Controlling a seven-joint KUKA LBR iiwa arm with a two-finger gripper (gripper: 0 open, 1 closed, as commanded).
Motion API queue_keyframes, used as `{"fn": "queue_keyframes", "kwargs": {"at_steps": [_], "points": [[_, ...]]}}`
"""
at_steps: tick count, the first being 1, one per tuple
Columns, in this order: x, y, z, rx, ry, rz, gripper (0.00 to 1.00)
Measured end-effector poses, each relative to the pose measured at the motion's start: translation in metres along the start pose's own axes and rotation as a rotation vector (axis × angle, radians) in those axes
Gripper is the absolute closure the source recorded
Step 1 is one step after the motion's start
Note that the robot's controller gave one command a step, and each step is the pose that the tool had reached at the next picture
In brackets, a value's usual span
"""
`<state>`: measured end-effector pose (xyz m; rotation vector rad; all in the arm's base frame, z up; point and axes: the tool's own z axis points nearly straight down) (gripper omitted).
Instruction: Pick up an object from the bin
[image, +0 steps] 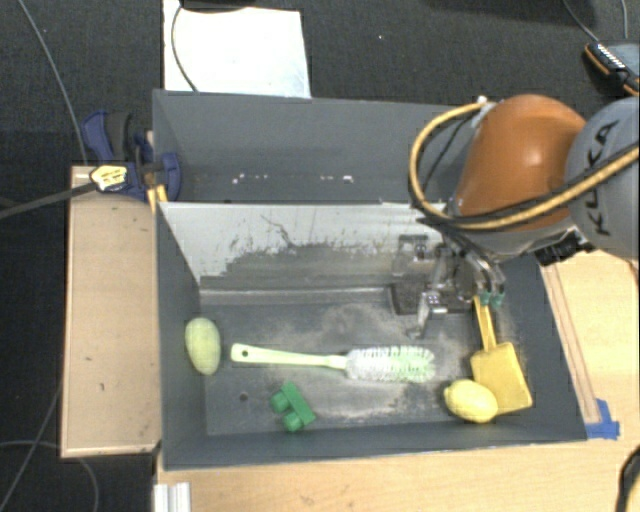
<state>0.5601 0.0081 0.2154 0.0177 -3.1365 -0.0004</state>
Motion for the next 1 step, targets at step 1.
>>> {"fn": "queue_keyframes", "kwargs": {"at_steps": [1], "points": [[-0.0013,0.0,-0.005,0.0,-0.009,0.0,0.0]]}}
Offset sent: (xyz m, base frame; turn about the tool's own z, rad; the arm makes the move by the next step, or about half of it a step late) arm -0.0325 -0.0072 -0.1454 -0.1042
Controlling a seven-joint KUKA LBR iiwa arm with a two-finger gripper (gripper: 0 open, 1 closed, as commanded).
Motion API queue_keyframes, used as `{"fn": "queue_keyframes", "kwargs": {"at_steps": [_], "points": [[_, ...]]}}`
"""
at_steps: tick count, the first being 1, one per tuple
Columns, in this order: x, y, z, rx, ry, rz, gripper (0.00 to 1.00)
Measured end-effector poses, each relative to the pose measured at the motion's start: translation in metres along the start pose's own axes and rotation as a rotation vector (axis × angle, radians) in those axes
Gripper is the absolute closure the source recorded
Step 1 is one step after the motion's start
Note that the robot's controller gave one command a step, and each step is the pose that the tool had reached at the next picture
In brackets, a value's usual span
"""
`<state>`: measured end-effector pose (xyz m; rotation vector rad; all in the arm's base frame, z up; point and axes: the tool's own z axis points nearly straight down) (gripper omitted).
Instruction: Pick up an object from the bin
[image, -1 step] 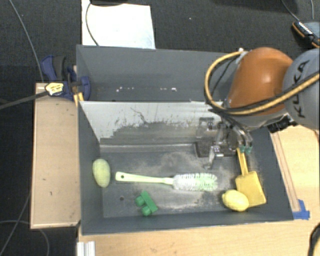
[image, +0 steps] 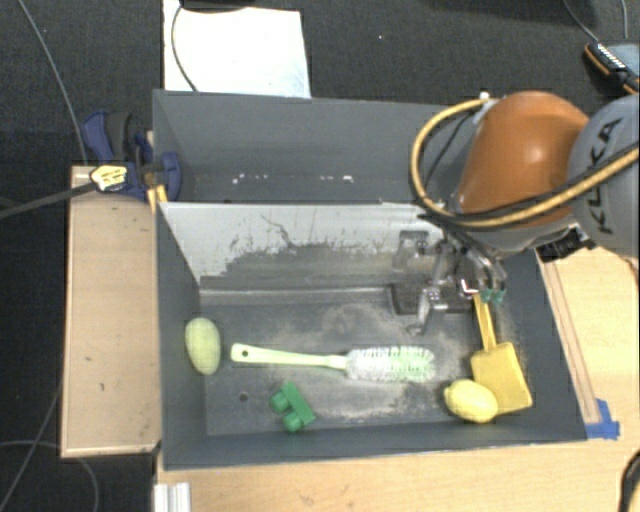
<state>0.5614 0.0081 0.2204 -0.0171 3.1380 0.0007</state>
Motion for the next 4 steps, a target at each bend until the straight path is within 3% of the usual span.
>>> {"fn": "queue_keyframes", "kwargs": {"at_steps": [1,2,3,4], "points": [[0.031,-0.007,0.14,0.0,-0.003,-0.097,0.0],[0.047,0.003,0.064,0.001,-0.019,-0.135,0.0],[0.036,-0.005,0.159,-0.001,0.001,-0.106,0.0],[0.033,-0.009,0.151,0.001,-0.02,-0.198,0.0]]}}
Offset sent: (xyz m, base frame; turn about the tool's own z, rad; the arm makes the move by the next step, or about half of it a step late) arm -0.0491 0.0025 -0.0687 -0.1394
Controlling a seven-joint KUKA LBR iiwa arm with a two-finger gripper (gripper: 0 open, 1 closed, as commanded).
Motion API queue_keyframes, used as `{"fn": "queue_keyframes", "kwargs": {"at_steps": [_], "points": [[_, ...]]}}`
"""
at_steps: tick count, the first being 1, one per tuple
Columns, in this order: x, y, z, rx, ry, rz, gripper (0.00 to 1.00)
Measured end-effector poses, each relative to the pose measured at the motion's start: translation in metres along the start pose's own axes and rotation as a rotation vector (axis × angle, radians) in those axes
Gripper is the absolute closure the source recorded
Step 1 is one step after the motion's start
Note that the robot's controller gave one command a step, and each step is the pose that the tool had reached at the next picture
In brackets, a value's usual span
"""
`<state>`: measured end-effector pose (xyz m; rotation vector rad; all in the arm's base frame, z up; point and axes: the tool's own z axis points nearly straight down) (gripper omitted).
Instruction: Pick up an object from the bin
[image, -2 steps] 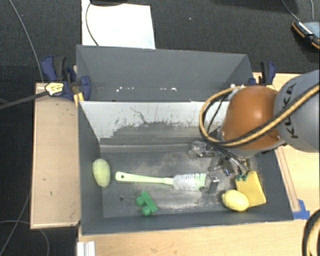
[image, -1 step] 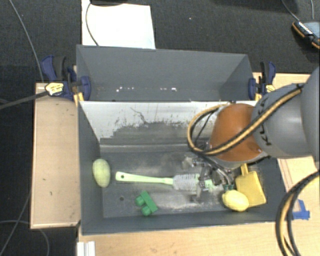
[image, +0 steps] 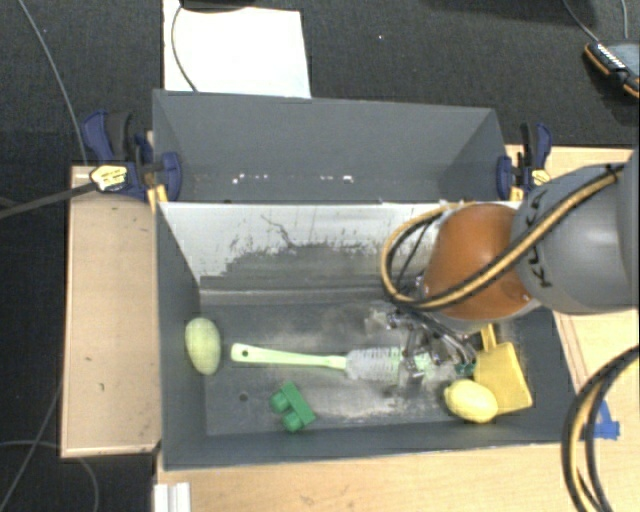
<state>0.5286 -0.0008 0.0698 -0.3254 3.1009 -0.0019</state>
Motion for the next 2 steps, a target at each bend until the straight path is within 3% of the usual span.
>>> {"fn": "queue_keyframes", "kwargs": {"at_steps": [1,2], "points": [[0.0,0.0042,0.0066,-0.004,0.014,0.088,1.0],[0.0,0.0042,0.0066,-0.004,0.014,0.088,1.0]]}}
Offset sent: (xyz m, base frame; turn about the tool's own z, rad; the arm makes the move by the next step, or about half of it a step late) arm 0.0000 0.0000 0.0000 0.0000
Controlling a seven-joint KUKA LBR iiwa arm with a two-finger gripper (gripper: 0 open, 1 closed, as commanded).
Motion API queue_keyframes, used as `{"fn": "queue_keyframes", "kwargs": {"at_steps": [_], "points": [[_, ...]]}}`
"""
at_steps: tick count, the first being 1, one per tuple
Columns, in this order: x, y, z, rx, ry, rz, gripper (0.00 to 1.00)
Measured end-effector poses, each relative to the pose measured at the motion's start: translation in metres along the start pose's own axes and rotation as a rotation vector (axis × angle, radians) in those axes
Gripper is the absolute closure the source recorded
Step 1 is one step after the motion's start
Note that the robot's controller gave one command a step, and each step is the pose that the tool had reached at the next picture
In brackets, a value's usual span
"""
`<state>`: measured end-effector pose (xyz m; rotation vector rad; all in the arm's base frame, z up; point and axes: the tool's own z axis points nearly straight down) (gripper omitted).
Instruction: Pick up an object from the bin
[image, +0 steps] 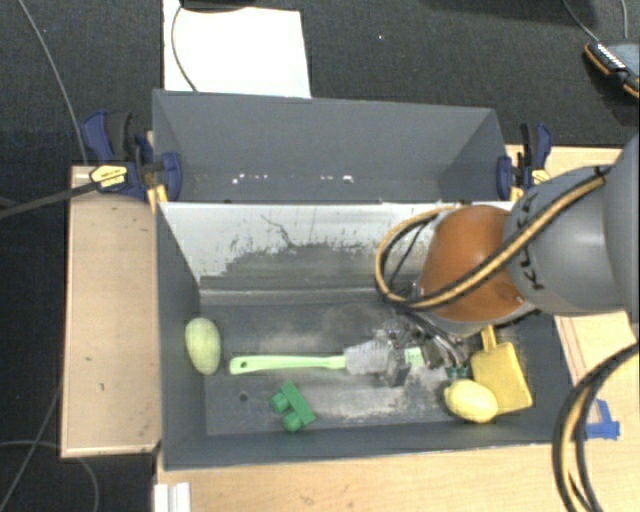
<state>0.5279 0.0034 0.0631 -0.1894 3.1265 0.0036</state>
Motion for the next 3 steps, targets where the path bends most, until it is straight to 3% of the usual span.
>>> {"fn": "queue_keyframes", "kwargs": {"at_steps": [2,3], "points": [[0.002,0.0,-0.032,-0.001,0.007,0.001,1.0],[0.0,0.0,-0.058,0.0,-0.002,0.002,1.0]]}}
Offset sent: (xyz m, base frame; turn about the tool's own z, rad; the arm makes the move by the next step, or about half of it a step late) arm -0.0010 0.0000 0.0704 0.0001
